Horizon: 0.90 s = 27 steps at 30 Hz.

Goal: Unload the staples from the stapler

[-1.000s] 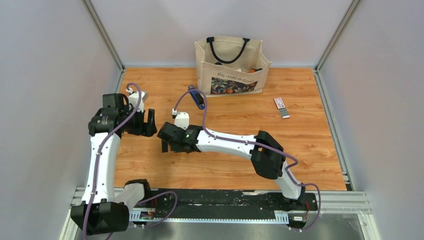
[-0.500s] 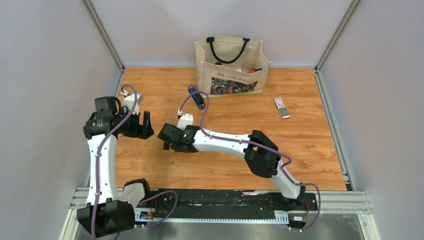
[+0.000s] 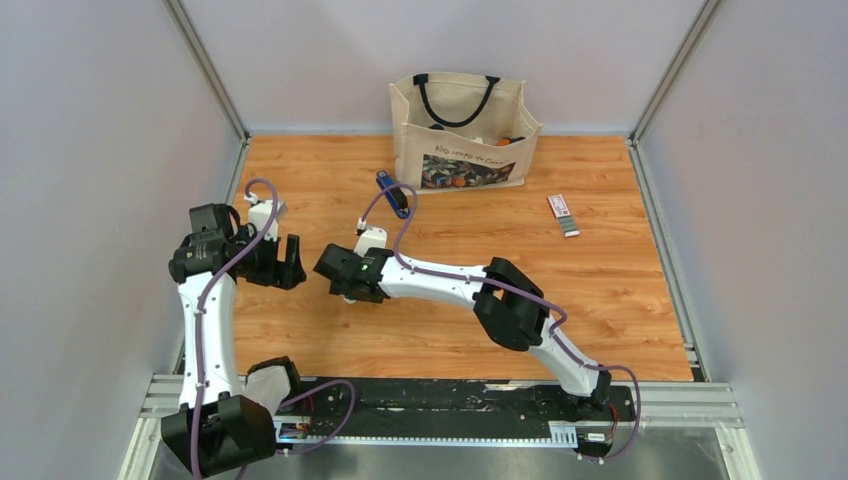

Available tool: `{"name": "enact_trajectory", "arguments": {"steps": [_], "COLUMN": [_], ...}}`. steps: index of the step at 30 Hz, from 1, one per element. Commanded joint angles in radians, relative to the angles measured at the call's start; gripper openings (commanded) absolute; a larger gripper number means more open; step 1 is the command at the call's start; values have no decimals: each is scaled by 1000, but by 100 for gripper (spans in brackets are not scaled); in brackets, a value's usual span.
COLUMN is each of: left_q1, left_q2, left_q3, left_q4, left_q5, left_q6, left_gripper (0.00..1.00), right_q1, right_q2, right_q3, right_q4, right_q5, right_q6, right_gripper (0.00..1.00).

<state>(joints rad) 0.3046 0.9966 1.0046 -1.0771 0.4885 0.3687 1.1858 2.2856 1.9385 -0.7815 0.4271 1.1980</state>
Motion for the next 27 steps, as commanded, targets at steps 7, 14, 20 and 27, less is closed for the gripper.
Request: {"name": "enact_trajectory", "arguments": {"steps": [7,14,20,27], "left_q1": [11,11,13,11], "left_q2": [-16,-29,-7,-15], "left_q3": [-11,-15,-6,6], "left_q4": [2,6,-56,-95], "left_q5": [42,32,82,93], "left_q6": [75,91,173,222], "left_gripper": [88,88,88,88], "right_q1": [-18,-18,-17,-28], "right_q2": [-1,-38,2,-2], "right_q3": [31,-6,63,66], "right_q4": [18,8,-94,-67], "right_q5": [18,10,-13,-1], "right_q6": [14,-18,-48,-67], "right_gripper": [46,49,56,52]}}
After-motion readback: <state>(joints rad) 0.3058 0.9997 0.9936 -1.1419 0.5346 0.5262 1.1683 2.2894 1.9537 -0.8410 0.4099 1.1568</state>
